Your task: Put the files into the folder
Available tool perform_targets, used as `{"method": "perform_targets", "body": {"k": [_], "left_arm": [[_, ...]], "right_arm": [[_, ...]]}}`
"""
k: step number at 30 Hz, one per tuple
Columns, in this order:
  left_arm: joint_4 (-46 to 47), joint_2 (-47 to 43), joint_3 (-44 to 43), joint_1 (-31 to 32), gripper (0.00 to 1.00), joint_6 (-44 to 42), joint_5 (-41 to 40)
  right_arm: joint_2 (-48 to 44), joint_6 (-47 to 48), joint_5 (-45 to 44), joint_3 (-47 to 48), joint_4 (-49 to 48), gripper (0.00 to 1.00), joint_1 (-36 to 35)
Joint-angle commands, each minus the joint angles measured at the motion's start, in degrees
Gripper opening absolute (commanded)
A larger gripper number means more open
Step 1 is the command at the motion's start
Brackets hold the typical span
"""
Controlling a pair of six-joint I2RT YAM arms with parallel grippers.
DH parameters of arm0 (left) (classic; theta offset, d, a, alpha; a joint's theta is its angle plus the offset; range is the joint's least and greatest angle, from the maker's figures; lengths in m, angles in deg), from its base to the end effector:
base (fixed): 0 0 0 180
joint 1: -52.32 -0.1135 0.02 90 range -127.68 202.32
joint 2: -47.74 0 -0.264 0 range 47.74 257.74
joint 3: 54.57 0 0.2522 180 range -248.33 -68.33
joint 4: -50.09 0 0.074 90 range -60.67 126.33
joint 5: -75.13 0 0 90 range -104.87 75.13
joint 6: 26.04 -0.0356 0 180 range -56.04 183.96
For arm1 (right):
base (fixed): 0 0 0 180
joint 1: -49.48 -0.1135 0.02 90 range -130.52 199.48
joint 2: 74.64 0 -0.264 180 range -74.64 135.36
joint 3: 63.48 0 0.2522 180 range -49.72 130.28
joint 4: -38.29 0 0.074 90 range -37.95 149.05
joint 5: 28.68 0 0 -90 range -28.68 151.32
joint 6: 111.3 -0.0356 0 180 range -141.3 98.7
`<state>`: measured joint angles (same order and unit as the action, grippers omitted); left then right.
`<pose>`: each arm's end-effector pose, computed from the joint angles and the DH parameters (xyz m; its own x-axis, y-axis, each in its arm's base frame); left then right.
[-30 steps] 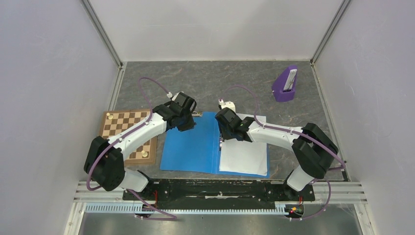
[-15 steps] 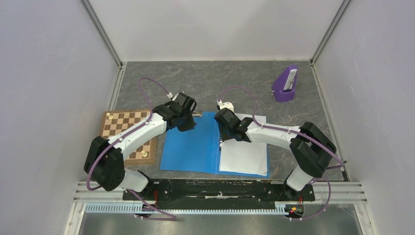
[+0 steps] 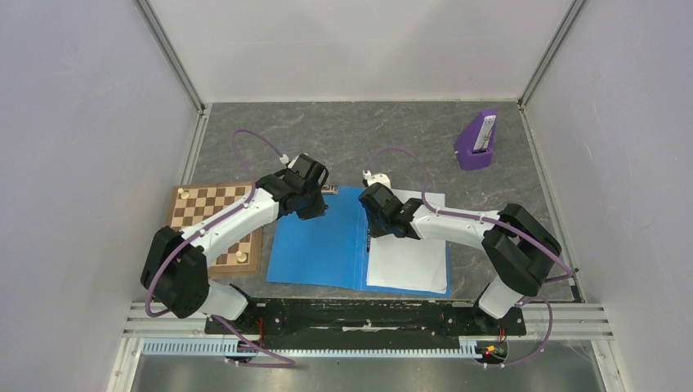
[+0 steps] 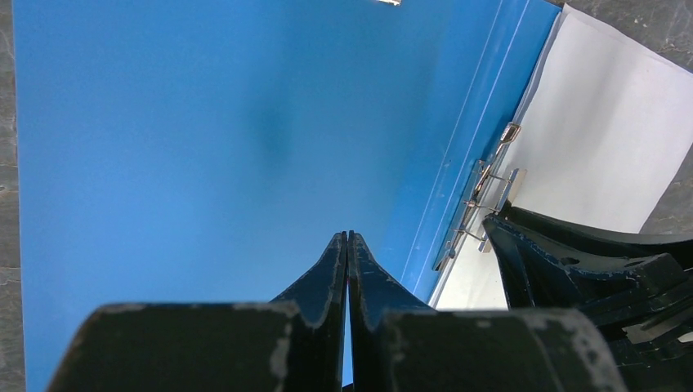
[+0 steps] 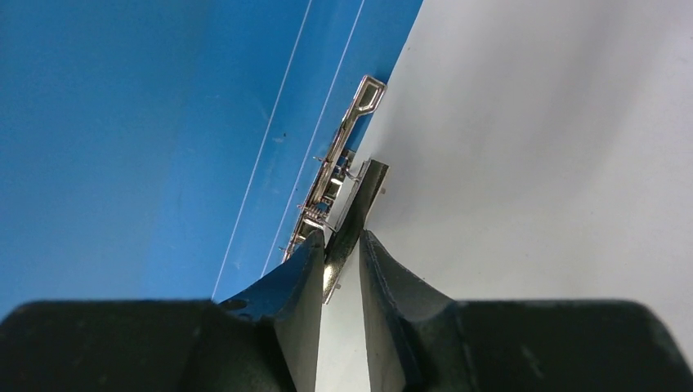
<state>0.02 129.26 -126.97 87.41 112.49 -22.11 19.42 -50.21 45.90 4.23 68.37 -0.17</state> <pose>0.2367 -0.1608 0.2408 -0.8531 -0.3091 -0.4203 -0.1839 0.9321 -0.3121 0.2174 0.2412 0.1746 -0.7814 -0.2000 -0.5911 -0.2990 0.9514 0.0734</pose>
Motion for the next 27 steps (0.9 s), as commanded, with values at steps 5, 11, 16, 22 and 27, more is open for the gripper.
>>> {"method": "perform_targets", "body": {"k": [5, 11, 16, 22, 27], "left_arm": [[1.16, 0.34, -0.19, -0.27, 0.07, -0.72, 0.44], [1.40, 1.37, -0.96, -0.28, 0.07, -0.46, 1.39], [2.40, 3.58, -1.22, -0.26, 0.06, -0.37, 2.18], [5.85, 9.17, -1.08, -0.19, 0.03, 0.87, 4.43], [7.90, 15.12, -1.81, -0.20, 0.02, 2.88, 3.79]], "right_arm": [[-0.06, 4.74, 1.97, -1.22, -2.94, 0.17, 3.52], [1.23, 11.05, 3.47, 0.45, -4.82, 0.09, 6.77], [1.06, 11.59, 4.33, 0.52, -4.20, 0.08, 7.24], [-0.70, 10.86, 5.36, -1.66, -4.40, 0.07, 7.30], [-1.82, 10.56, 5.96, -3.29, -4.76, 0.06, 7.27]]}}
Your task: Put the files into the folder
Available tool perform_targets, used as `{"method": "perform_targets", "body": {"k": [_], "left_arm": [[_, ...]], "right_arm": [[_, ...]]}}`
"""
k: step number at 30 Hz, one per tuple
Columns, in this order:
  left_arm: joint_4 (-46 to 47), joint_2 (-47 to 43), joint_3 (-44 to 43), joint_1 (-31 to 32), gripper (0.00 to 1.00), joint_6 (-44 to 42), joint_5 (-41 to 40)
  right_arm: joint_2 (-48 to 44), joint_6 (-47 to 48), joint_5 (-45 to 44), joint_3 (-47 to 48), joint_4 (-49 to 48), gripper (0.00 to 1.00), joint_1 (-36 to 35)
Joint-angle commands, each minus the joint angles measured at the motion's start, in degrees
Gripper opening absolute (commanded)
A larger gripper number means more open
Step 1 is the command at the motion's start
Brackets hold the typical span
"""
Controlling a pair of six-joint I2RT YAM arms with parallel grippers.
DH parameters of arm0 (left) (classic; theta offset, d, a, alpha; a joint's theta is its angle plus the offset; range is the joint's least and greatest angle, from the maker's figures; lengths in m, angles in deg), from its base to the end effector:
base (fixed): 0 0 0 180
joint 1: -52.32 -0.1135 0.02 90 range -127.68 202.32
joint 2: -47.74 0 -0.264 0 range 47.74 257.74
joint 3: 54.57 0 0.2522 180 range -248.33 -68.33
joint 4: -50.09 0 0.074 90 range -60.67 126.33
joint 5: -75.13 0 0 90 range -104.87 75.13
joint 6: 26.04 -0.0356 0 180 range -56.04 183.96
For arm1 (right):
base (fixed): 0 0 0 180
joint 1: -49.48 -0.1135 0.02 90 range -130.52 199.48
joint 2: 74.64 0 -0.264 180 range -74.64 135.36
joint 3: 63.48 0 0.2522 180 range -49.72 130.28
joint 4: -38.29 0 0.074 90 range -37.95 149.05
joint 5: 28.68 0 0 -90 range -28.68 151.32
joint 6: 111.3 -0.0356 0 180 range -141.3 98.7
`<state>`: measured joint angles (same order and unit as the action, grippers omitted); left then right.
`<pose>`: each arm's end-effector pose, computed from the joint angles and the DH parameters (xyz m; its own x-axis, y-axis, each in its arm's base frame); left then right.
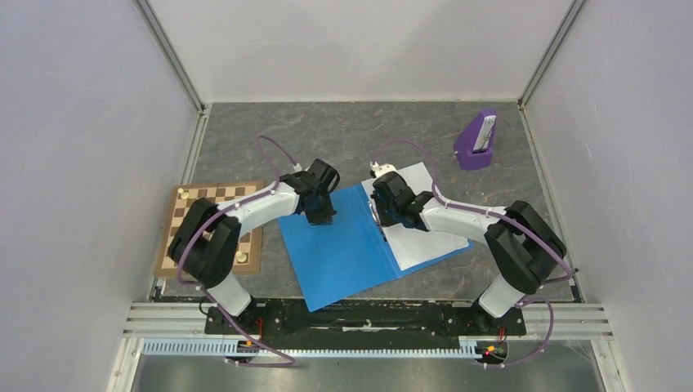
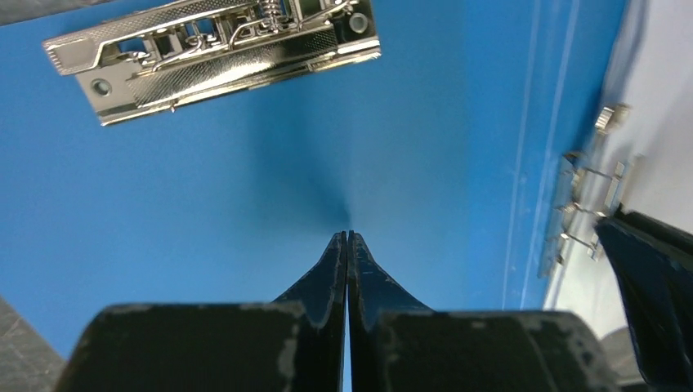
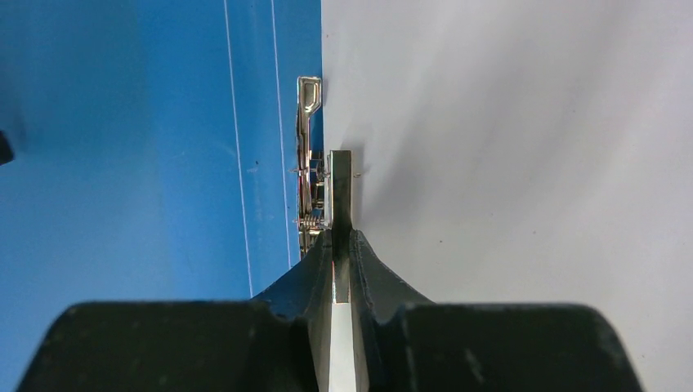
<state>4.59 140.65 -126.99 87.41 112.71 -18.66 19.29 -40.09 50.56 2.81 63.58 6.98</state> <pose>0.2585 -0.1787 0.1888 -0.9075 -0.2792 -0.3137 -0.1983 0.9433 -0.2661 0.2457 0.2162 0.1729 -0.7440 -0.2525 -0.6186 -0.3603 0.9313 0.0531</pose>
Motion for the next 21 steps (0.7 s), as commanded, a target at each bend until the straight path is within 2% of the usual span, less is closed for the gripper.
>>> {"method": "perform_targets", "body": {"k": [1, 10, 21], "left_arm": [[3.42, 4.68, -1.84, -0.19, 0.02, 3.35, -0.39], [3.92, 10.22, -1.82, -0.20, 0.02, 7.09, -2.63], [3.84, 12.13, -3.82, -0.20, 0.02, 6.30, -1.99]], "right_arm": [[-2.01, 0.42, 1.37, -2.11, -0.06, 0.06, 0.06], [-3.74, 0.75, 1.75, -4.10, -0.37, 0.06, 0.13], [-5.07, -0.14, 3.39, -10.96, -6.02, 0.06, 0.14]]}}
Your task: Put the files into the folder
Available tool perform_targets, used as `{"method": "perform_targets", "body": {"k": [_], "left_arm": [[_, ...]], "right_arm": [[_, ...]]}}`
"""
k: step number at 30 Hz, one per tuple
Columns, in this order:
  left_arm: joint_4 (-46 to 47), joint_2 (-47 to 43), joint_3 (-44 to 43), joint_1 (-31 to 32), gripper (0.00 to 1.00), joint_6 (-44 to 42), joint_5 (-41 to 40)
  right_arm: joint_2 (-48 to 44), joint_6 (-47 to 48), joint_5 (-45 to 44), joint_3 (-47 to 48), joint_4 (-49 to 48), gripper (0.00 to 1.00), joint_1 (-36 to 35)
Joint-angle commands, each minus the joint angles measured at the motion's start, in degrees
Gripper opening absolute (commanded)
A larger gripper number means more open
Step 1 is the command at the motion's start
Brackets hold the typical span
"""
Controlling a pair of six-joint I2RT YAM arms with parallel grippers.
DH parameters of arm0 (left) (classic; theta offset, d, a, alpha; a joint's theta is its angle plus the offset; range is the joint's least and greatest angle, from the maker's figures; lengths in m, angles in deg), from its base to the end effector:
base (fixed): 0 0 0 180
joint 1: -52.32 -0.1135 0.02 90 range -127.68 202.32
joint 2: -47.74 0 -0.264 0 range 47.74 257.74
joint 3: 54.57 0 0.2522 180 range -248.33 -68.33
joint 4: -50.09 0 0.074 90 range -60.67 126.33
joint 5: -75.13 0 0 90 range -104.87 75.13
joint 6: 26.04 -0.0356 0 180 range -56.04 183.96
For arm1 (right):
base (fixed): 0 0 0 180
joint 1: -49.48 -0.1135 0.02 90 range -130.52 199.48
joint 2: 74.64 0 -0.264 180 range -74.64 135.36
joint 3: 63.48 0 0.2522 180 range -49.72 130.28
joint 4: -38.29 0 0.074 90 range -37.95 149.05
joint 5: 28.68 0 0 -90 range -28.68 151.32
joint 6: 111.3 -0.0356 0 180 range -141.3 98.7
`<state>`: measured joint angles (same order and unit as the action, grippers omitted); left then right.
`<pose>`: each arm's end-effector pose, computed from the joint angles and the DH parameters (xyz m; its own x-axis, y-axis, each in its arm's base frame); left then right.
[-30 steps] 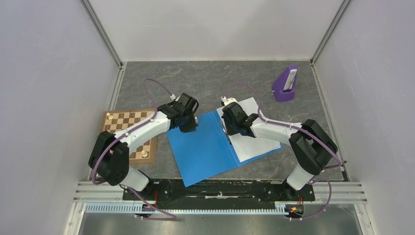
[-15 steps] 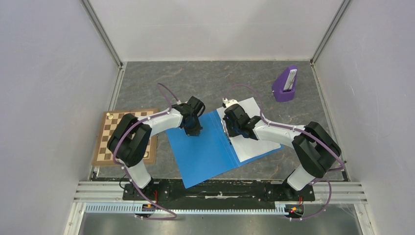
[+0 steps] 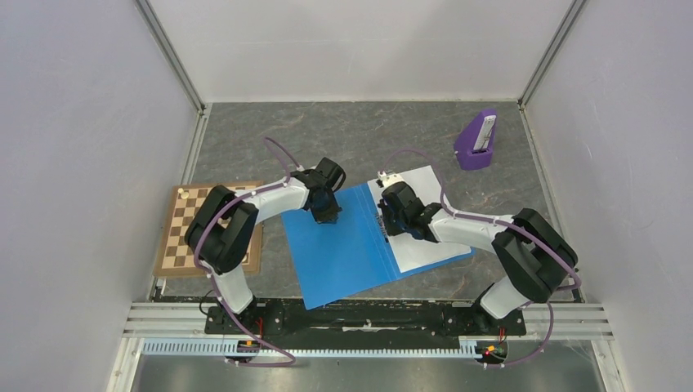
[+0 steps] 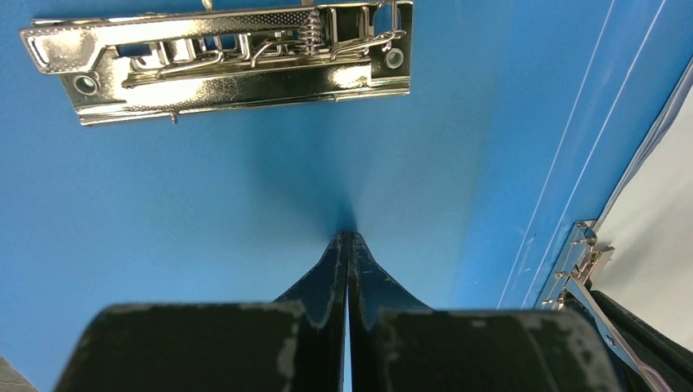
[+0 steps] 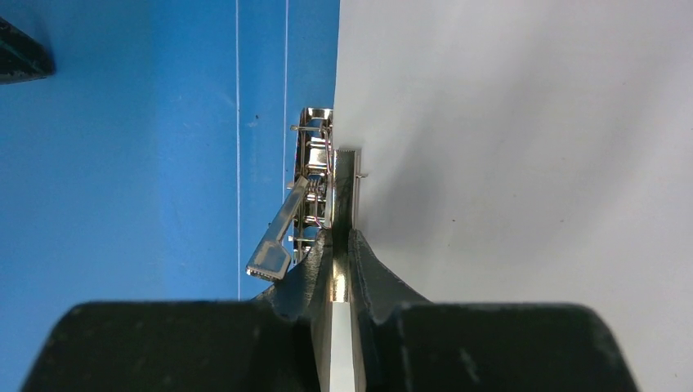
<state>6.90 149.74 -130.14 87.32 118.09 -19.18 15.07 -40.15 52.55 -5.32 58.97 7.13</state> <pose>0.2791 -0.1922 0.1568 -0.8960 -0.3590 -0.2611 -0.2997 0.9231 -0.2409 0.2257 0.1984 0.1592 -0.7457 -0.2476 -0.6186 -0.3760 0.9228 0.0838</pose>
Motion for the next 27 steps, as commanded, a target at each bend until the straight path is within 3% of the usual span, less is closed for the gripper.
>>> {"method": "perform_targets", "body": {"k": [1, 9, 19, 27], "left_arm": [[1.65, 2.96, -1.09, -0.11, 0.02, 0.23, -0.75], [3.37, 0.51, -8.61, 0.01, 0.03, -2.45, 6.45], [7.68, 11.14, -20.55, 1.00, 0.03, -0.07, 14.73], [12.10, 17.27, -21.00, 2.51, 0.02, 2.07, 18.73]], "right_arm": [[-0.92, -0.06, 1.37, -3.49, -2.17, 0.06, -0.05], [0.01, 0.94, 1.14, -7.23, -6.48, 0.06, -0.04], [0.94, 1.55, 0.43, -8.88, -9.86, 0.05, -0.02], [1.51, 1.46, 0.28, -8.67, -10.11, 0.04, -0.03]]}}
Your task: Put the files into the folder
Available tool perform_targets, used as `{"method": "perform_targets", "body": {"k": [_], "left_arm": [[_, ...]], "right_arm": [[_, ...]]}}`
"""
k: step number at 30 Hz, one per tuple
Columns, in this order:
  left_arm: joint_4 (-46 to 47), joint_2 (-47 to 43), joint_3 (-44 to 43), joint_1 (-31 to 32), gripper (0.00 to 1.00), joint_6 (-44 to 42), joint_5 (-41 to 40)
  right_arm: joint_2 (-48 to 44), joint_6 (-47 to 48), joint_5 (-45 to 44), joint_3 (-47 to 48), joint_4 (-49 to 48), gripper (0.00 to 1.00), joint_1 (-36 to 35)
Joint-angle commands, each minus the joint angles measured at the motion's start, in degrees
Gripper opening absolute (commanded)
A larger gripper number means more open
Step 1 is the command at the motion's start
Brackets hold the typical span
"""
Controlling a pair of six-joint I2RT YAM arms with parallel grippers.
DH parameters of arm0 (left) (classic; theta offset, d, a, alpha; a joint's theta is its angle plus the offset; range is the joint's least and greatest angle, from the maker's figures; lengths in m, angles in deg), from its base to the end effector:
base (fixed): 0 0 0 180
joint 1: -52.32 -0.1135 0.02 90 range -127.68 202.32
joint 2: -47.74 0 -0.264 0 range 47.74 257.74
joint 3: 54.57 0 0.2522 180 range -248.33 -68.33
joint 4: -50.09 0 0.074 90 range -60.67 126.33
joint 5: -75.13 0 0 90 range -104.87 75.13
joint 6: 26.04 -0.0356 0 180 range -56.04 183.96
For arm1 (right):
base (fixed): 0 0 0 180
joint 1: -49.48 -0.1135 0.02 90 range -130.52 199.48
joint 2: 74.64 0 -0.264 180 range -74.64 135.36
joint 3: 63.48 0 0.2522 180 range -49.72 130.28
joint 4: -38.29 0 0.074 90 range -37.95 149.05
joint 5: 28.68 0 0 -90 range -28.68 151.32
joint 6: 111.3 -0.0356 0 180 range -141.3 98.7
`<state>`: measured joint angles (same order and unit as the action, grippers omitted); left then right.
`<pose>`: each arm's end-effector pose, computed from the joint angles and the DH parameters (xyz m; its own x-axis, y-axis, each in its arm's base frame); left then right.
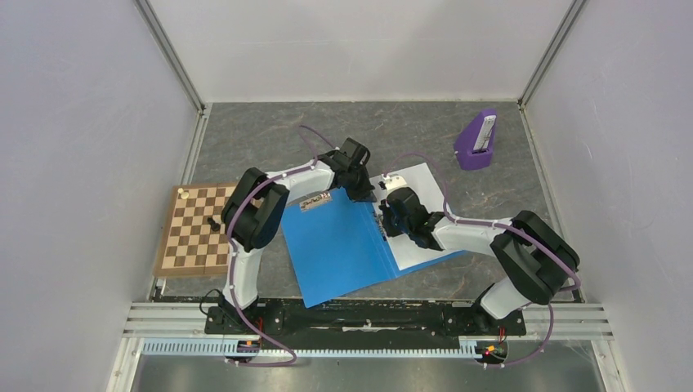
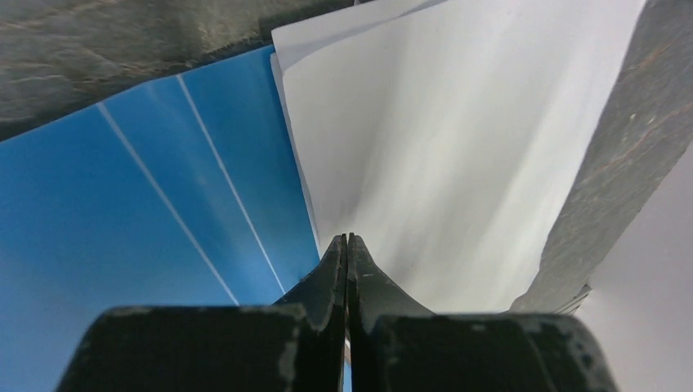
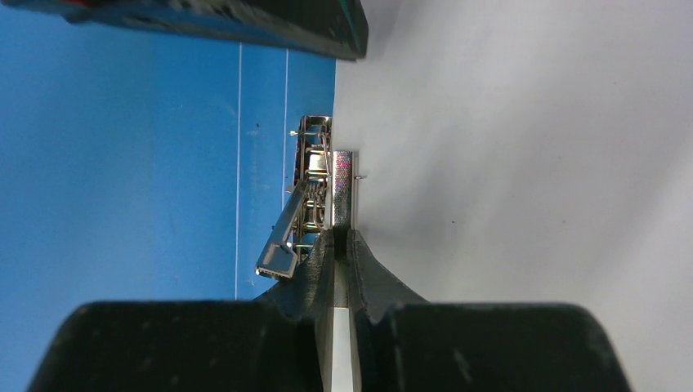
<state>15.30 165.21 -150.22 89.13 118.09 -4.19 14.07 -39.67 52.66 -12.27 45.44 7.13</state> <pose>0.3450 -0.2665 0.1630 -0.9350 -0.2949 -0.1971 -0.1489 0.8306 -0.5366 0.2193 0.1926 0.1472 -0.6778 -0.1963 -0.7085 -0.3932 0.9111 0.1238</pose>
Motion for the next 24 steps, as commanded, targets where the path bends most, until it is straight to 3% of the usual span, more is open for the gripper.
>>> {"method": "perform_targets", "body": {"k": [1, 7, 12, 24], "left_arm": [[3.81, 1.99, -0.75, 0.87, 0.02, 2.12, 3.92], [2.65, 3.06, 0.06, 1.33, 0.02, 1.87, 3.78], [-3.85, 4.35, -1.11, 1.42, 0.02, 1.00, 0.05], [-10.56, 7.55, -3.48, 1.33, 0.02, 0.10, -4.54]], "right_arm": [[2.55, 1.05, 0.13, -1.70, 3.49, 0.05, -0.02], [3.03, 0.89, -0.09, -1.42, 3.67, 0.04, -0.02], [2.73, 0.72, -0.09, -0.94, 4.04, 0.05, -0.02], [-3.79, 0.66, 0.36, 3.96, 8.34, 0.17, -0.06]]}}
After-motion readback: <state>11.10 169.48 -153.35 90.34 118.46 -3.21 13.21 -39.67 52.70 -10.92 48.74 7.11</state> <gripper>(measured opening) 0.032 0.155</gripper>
